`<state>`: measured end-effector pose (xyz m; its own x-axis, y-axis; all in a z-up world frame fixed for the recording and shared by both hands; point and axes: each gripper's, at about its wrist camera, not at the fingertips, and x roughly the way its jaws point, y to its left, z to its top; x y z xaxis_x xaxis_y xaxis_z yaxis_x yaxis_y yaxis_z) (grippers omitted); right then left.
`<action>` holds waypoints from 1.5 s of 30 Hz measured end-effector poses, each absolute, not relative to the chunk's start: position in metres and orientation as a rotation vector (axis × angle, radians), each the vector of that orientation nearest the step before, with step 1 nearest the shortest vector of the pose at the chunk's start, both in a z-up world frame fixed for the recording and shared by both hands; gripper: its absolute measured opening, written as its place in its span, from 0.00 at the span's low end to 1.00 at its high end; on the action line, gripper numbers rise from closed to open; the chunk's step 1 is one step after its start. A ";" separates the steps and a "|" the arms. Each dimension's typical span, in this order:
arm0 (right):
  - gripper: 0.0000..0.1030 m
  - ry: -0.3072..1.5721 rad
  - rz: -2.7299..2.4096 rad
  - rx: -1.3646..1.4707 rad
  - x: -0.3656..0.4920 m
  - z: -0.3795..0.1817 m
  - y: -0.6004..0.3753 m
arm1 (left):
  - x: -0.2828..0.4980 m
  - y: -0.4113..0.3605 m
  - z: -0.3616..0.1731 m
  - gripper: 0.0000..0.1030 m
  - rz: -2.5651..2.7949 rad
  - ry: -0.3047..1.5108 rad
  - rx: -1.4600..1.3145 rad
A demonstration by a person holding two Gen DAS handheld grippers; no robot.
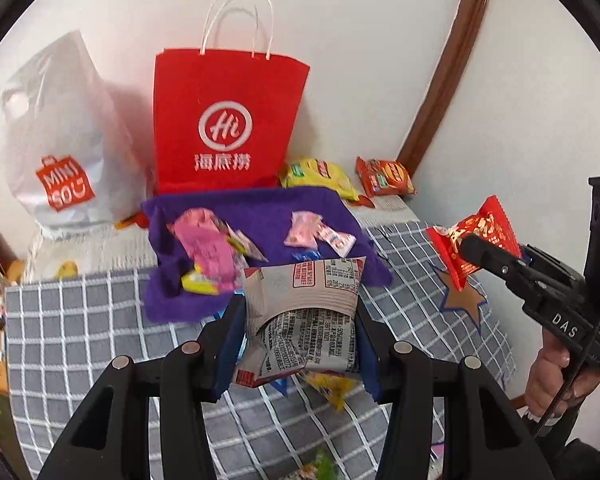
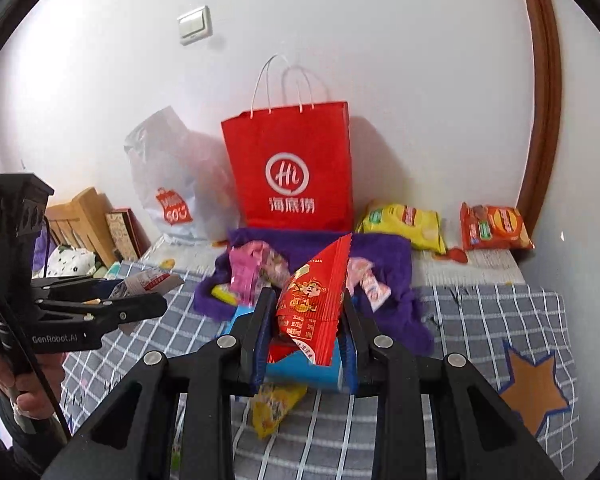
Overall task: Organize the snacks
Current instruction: 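Carry the red packet and white paper snack with both tools over the purple towel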
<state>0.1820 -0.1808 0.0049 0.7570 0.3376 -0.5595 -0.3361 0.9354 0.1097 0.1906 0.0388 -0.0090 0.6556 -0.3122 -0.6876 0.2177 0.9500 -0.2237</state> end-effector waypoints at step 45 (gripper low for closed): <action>0.29 0.769 0.389 0.018 0.407 -0.073 -0.149 | 0.376 0.059 -0.068 0.47 -0.258 0.914 -0.187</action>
